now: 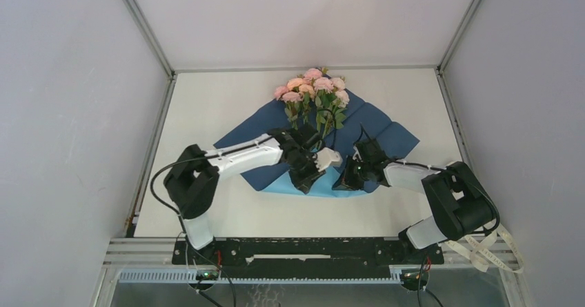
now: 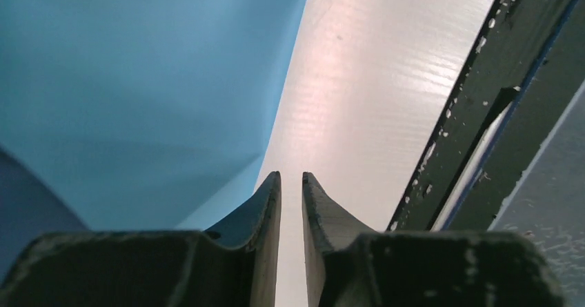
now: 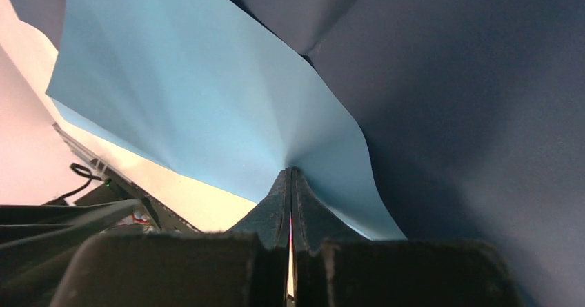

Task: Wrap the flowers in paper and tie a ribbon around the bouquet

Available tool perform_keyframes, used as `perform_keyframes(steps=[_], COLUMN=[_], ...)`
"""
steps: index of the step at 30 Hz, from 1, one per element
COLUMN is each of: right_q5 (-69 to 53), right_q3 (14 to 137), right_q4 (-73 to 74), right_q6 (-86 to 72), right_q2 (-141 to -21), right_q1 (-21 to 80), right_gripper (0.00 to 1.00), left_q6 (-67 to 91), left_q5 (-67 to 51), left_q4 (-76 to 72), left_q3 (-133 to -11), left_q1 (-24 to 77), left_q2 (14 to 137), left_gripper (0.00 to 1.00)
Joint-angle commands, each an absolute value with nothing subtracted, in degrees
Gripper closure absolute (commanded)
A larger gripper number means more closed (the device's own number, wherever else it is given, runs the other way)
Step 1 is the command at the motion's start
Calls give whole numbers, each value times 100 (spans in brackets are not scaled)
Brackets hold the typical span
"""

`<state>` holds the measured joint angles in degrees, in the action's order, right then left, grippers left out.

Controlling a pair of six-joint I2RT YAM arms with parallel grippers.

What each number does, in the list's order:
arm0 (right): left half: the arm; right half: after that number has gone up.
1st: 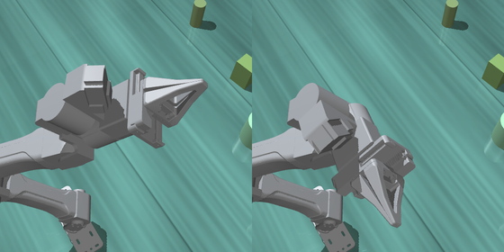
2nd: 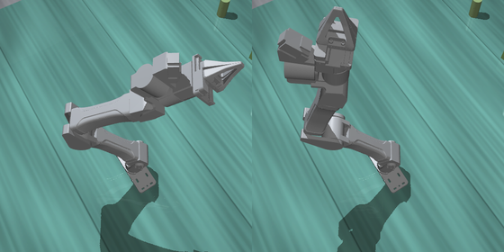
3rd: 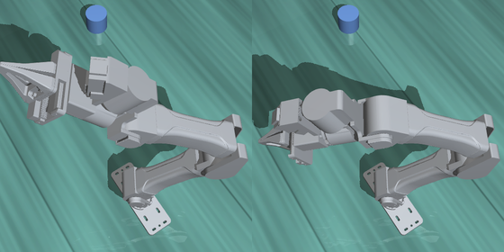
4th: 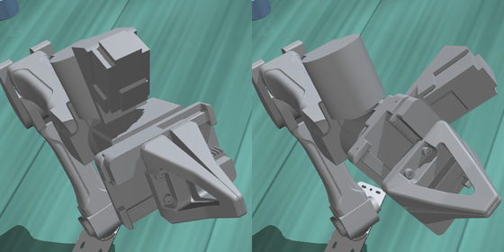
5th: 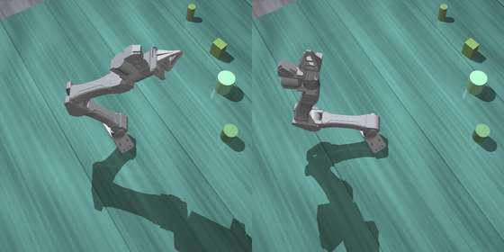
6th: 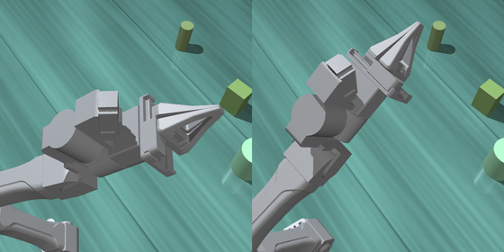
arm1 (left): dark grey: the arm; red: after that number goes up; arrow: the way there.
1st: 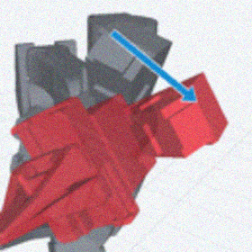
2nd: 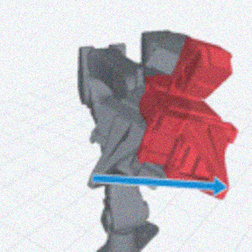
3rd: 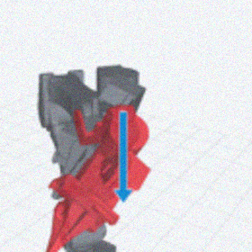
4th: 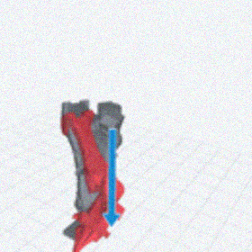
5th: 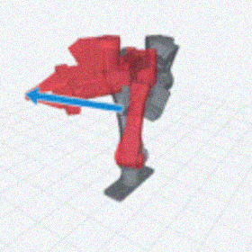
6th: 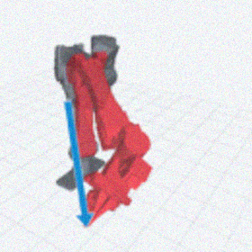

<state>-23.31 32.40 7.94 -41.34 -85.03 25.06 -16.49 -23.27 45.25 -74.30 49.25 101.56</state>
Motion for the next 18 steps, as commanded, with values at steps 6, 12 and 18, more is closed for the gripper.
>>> perform_keyframes(steps=[6, 12, 18], right_q5=[-2434, -2390, -2373], right_q3=[2918, 2892, 2892], right_q4=[496, 648, 724], right_q6=[-4262, -4149, -4063], right_q2=[-8372, -8300, -8271], right_q1=[2231, 2203, 2166], right_gripper=[100, 100, 100], left_q6=[-1973, -2174, -2461], left_q5=[-1290, -1310, -1187], left_q4=[4067, 4436, 5029], left_q3=[-7829, -7277, -6763], left_q1=[5326, 5324, 5175], left_q2=[11226, 11071, 10845], left_gripper=[81, 83, 83])
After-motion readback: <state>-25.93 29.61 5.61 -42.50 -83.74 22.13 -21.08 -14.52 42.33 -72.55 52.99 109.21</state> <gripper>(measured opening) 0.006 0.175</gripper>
